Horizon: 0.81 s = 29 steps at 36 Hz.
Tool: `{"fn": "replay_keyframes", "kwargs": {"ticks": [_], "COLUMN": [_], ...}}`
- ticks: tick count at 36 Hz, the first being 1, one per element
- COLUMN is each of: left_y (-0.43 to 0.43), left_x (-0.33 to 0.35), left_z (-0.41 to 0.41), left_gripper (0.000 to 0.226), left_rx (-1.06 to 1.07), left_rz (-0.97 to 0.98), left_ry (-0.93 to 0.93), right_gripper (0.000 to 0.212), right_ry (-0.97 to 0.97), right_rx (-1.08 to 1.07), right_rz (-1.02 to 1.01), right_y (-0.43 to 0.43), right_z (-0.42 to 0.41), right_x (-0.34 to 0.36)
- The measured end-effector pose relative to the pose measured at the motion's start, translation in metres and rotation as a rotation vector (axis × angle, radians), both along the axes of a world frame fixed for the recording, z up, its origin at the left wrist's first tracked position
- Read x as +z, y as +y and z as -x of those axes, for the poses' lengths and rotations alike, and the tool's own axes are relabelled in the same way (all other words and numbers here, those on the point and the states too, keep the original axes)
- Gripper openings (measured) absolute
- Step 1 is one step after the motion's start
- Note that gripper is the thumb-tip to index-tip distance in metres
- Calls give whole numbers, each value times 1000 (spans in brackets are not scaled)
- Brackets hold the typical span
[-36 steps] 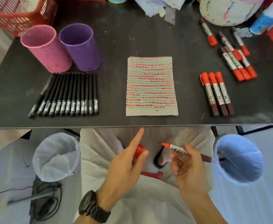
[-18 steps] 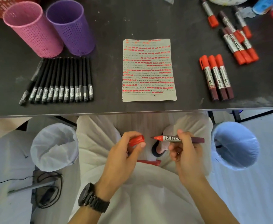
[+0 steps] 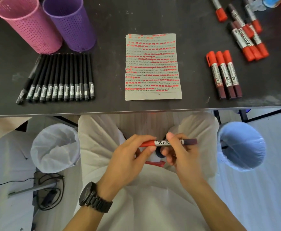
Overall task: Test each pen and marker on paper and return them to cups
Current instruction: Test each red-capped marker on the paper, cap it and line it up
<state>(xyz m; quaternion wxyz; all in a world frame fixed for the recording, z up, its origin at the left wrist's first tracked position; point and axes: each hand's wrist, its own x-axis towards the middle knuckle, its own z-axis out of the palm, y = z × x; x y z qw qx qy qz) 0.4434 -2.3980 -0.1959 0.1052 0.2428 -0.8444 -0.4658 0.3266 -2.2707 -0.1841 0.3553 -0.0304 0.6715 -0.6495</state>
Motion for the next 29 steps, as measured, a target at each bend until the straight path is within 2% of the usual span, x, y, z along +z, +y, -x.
{"fn": "replay_keyframes", "kwargs": {"ticks": [4,10,14,18,21,29], "left_y": [-5,-11,-18,-23,-29,-43], "left_x": [3,5,8,13,17,30], "left_z": [-3,-11,-16,-17,-16,-8], "left_gripper": [23,20,20,19,17,13], "left_rx": [-7,-15,-80,-130,-146,-266], "left_rz": [-24,64,50,69,83,98], "left_ry": [22,-26,-65,-106,-115,-182], "right_gripper": [32,27,26,19,22,22], "right_ry": [-22,-97,44,237,340,385], "right_rx": [92,305,545,655,661,560], "right_rz": [14,17,-33,-121,-160,-194], "right_y": [3,9,14,14,13,18], "right_z": [9,25,35,35,28,8], "right_x": [3,3,8,9,6,3]}}
